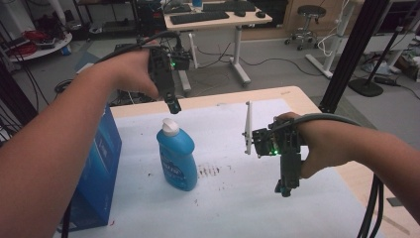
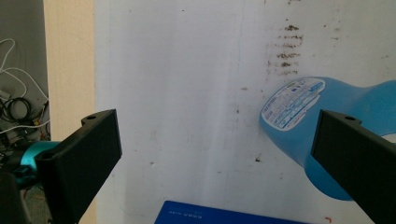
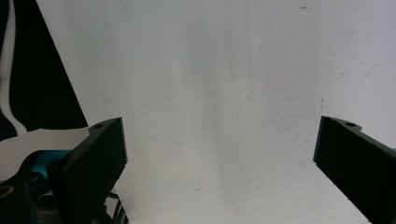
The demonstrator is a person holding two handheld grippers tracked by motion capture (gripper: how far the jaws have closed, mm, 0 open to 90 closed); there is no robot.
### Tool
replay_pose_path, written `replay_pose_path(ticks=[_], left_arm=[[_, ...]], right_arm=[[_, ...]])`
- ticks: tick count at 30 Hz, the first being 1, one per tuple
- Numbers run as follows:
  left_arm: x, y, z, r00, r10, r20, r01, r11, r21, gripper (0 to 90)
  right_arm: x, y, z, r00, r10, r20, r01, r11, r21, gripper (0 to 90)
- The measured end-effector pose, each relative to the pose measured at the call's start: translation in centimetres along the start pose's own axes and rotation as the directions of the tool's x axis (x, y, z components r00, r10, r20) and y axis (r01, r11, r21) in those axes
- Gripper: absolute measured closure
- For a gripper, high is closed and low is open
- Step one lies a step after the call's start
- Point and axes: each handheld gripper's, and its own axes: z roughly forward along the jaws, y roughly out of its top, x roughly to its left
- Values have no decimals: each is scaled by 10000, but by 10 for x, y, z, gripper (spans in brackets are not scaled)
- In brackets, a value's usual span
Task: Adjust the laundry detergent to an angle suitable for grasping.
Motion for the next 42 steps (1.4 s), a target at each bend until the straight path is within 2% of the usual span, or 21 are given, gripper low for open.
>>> replay_pose_path(ticks=[2,7,9,10,13,15,16,18,26,31,33,34,36,38,42], left_arm=[[0,1,1,10000,8,-15,-8,10000,-40,17],[0,1,3,10000,73,15,-73,10000,31,17],[-2,0,3,10000,93,-11,-93,9999,49,17],[-2,-1,2,9999,100,10,-100,9999,83,16],[-1,-4,0,10000,14,-56,-14,10000,69,16],[1,-7,-2,9999,-81,-99,80,10000,-17,17],[2,-8,-3,9998,-153,-129,152,9999,-39,17],[3,-10,-4,9996,-230,-148,229,9997,-74,17],[0,-16,-11,9993,-322,-211,323,9995,37,17],[-5,-29,-22,9986,-328,-409,337,9992,221,17],[-5,-29,-22,9986,-328,-409,337,9992,221,17],[-7,-41,-31,9974,-504,-516,519,9982,288,17],[-9,-49,-37,9965,-612,-573,627,9977,243,17],[-11,-56,-40,9971,-603,-456,611,9980,158,17],[-17,-69,-42,9965,-698,-454,714,9968,346,17]], right_arm=[[0,-1,-1,9999,-112,86,112,9999,35,18],[1,-3,-2,9999,-68,81,69,10000,-60,18],[-1,-4,-1,9998,-72,209,72,10000,17,18],[0,-4,-1,9999,51,134,-51,10000,-12,18],[-2,-4,-1,9999,115,105,-114,9999,-87,18],[-3,-4,0,9998,-130,175,130,9999,-20,18],[-2,-3,0,10000,8,88,-7,10000,-83,18],[-2,-2,0,9999,-40,93,41,9999,-120,18],[-2,-4,1,9999,-112,51,113,9999,-28,17],[1,-3,-2,10000,9,40,-8,9996,-266,17],[2,-3,-3,10000,71,16,-70,9996,-291,17],[2,-3,-3,10000,71,16,-70,9996,-291,18],[4,-2,-7,9999,152,-36,-154,9984,-536,18],[5,-1,-8,9998,196,-46,-198,9977,-643,18],[8,3,-11,9993,361,55,-355,9959,-827,17]])
